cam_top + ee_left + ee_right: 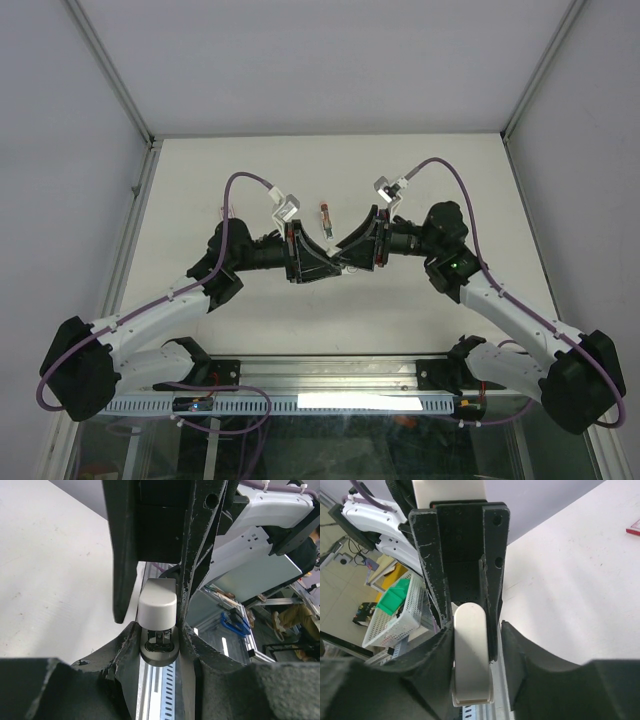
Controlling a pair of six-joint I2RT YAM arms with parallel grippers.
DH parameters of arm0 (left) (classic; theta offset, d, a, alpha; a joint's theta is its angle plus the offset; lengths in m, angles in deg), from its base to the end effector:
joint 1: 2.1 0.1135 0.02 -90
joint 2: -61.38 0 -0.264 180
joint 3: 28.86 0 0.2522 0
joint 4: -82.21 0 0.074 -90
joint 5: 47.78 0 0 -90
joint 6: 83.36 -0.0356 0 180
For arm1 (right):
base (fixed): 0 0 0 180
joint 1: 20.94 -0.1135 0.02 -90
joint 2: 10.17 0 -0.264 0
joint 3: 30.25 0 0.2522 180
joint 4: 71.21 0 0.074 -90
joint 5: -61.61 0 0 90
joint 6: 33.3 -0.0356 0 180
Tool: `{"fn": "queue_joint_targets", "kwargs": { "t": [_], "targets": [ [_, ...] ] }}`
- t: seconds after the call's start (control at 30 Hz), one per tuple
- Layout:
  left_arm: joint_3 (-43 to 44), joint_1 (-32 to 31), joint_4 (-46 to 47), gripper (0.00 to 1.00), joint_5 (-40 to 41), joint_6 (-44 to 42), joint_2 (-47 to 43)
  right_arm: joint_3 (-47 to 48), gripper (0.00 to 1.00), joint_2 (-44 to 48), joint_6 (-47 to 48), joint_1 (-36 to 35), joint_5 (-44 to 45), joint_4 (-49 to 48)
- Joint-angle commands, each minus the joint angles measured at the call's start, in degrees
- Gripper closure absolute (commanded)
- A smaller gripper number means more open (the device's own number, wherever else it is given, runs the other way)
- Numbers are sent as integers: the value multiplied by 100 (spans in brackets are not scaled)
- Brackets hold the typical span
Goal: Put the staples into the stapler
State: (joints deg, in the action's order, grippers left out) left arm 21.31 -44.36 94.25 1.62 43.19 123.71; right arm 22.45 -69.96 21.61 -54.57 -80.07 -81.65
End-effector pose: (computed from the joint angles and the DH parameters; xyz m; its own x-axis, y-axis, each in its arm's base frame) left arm 0.1657 -0.1819 0.2940 -0.5922 -0.0729 -0.8025 0.7962 0.1007 -0.5966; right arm 0.1788 0.1525 0.3161 -0.5325 0.0739 -0.8432 -0.8426 0.0489 0.5364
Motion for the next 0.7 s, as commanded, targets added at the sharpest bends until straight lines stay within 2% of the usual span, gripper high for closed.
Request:
{"fn": "queue_joint_targets", "kwargs": {
  "t": [0.0,0.03,0.23,0.47,0.67],
  "targets": [
    [109,35,296,96,-463,-106,56,351,52,76,2,-22,240,13],
    [143,34,235,99,-519,-139,79,411,49,54,14,-24,233,128],
    [285,38,-167,100,-600,-393,100,609,36,-61,41,-27,134,373],
    [335,39,-238,100,-580,-456,104,958,38,-329,574,-132,-23,1222],
    [324,34,-282,100,-509,-478,57,1063,46,-453,797,-196,-145,1559]
  ]
}}
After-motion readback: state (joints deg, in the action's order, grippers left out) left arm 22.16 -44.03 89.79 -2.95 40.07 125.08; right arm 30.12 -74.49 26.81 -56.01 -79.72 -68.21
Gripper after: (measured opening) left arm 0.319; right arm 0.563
